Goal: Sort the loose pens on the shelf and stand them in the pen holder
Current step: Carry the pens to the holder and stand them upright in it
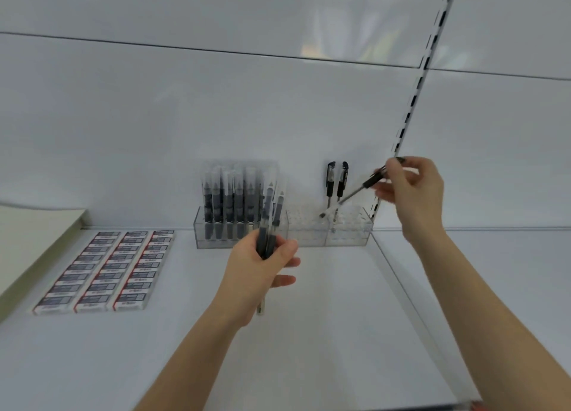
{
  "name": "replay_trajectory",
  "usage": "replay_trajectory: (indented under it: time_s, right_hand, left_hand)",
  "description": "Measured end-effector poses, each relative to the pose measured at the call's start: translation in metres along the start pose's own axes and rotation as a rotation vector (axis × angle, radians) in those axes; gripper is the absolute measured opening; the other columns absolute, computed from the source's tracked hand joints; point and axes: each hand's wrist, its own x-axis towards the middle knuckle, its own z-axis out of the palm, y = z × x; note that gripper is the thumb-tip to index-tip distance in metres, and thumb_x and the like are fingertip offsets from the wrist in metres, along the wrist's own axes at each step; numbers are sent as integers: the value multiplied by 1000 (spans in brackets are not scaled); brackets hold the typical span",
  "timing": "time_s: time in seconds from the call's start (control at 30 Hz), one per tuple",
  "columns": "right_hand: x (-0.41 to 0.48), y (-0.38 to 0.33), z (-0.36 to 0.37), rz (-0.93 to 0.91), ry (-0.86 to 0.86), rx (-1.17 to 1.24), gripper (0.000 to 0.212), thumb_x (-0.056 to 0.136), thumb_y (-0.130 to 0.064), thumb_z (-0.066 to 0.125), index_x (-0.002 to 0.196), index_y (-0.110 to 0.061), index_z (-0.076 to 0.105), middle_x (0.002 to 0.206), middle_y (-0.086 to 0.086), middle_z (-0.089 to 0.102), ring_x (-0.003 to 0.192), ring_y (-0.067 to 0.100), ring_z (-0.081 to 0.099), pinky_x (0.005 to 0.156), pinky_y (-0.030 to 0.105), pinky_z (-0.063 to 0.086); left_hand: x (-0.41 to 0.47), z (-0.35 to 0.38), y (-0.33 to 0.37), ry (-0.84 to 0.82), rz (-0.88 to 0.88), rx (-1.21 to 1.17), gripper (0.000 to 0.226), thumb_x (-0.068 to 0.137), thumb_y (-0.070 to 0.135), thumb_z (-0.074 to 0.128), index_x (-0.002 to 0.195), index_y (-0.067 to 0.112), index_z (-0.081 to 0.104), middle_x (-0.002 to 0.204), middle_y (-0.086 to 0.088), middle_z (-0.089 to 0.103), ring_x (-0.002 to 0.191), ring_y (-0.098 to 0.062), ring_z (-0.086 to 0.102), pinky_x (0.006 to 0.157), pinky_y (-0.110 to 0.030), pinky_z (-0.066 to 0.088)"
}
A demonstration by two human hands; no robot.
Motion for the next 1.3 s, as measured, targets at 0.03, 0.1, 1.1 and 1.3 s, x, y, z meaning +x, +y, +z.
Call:
replay_trajectory:
  time_s: [0.03,0.1,1.1,1.3]
  right_hand:
    - [7,3,-3,-47,57,-47,11,90,-19,55,84,-24,47,81,5,66,53,7,65,65,31,57]
    - [15,8,-4,-111,105,-132,13,90,-20,55,83,-28,46,76,-3,63,53,3,62,73,38,55]
    - [-40,2,24,111,-526,-136,18,87,-29,60,82,-13,67,74,-2,71,66,5,66,63,20,53]
    - [-34,-7,42,88,-503,46,6,87,-15,60,83,-12,63,74,-1,71,61,10,68,59,19,55]
  left_hand:
    - [0,1,0,-10,-11,7,12,84,13,63,80,7,53,69,-4,58,54,-12,62,46,-22,50]
    - [-1,3,1,-35,-31,3,15,84,15,62,78,8,51,56,0,49,37,-10,45,36,-19,37]
    - [-6,9,-1,-98,-73,-179,10,90,14,53,94,10,61,72,-3,71,51,-8,56,46,-19,44]
    - [-7,-8,-6,58,-24,-8,17,92,24,51,100,16,63,91,-3,71,79,-12,70,61,-23,54]
